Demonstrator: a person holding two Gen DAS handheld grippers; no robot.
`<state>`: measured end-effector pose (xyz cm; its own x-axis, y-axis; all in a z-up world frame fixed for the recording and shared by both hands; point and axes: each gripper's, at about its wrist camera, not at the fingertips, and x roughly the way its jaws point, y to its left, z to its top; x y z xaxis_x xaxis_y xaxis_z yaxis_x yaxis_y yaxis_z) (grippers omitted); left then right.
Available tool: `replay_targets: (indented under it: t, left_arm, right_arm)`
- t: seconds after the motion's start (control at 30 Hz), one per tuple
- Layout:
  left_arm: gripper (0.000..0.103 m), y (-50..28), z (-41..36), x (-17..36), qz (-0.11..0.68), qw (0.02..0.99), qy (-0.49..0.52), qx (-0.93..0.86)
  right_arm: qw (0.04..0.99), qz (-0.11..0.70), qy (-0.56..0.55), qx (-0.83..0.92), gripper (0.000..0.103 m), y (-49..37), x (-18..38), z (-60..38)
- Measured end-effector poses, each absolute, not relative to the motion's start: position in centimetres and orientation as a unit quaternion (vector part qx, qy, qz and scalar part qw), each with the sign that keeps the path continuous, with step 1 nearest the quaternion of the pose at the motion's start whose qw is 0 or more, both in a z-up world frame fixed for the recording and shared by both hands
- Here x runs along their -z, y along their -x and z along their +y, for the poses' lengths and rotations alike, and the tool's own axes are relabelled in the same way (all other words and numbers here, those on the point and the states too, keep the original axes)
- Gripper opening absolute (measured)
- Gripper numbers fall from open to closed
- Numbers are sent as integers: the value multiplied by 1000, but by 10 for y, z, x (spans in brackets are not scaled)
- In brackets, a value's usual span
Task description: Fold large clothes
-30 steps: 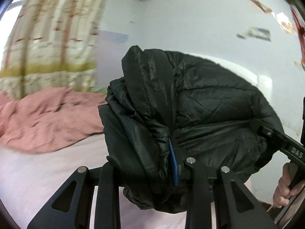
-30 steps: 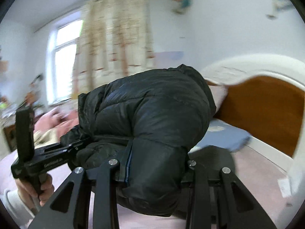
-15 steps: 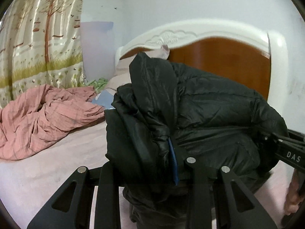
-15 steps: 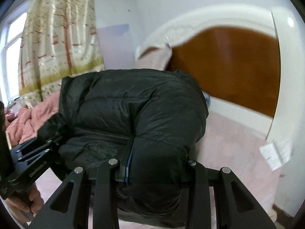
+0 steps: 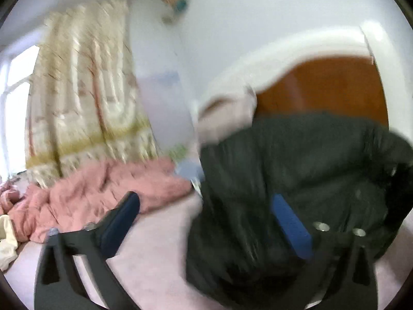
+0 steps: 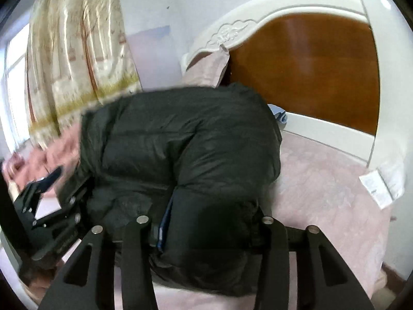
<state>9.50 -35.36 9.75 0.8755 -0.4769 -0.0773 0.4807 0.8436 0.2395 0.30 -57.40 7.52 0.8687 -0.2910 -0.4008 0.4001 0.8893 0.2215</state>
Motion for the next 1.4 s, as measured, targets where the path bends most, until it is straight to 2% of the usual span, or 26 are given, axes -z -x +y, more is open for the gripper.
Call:
replay_targets:
  t: [0.03,0.1,0.2,0.3,0.4,0.47,0.7,0.8,0.9,1.17,1.4]
  left_arm:
    - [103,-93,-347,-102,6,960,-121,254]
    - [103,-88,-338,-107,12,958,-121,261]
    - [103,-77,-326,-107,7,955,-127,266]
    - [103,-66,-308,-103,13,954,-113,277]
    - [103,-57,-286,-96,17,955,-98,280]
    - [103,-48,-275,-87,19,955,-93,279]
    - [103,-53,-239,-42,58,963,-59,257]
    - [103,-62,-233,-30,86,962,-42,256]
    - [103,-57,-231,-29,75,962,-39,258]
    - [103,-41,-235,-31,42,963,-57,260]
    - [103,-46,-229,-34,54,963,-34,262]
  right_arm:
    - [955,184,-137,188,58,-1,-79,-569]
    - [954,171,-96,225,83,5,-87,-555]
    - [955,145,-60,251,102,12,-91,-537]
    - [953,129,-67,266,102,18,-92,-527]
    - [963,82,-102,237,102,42,-88,-511]
    - [963,51,-84,249,102,55,-76,-489]
    - [970,64,-12,234,103,68,-45,-429]
    - [970,119,-59,204,103,51,-22,-426]
    - [963,145,-15,227,103,38,-9,-410]
    - [958,138,-12,249,103,39,-13,-408]
    - [953,105,-16,284,103,53,-21,-411]
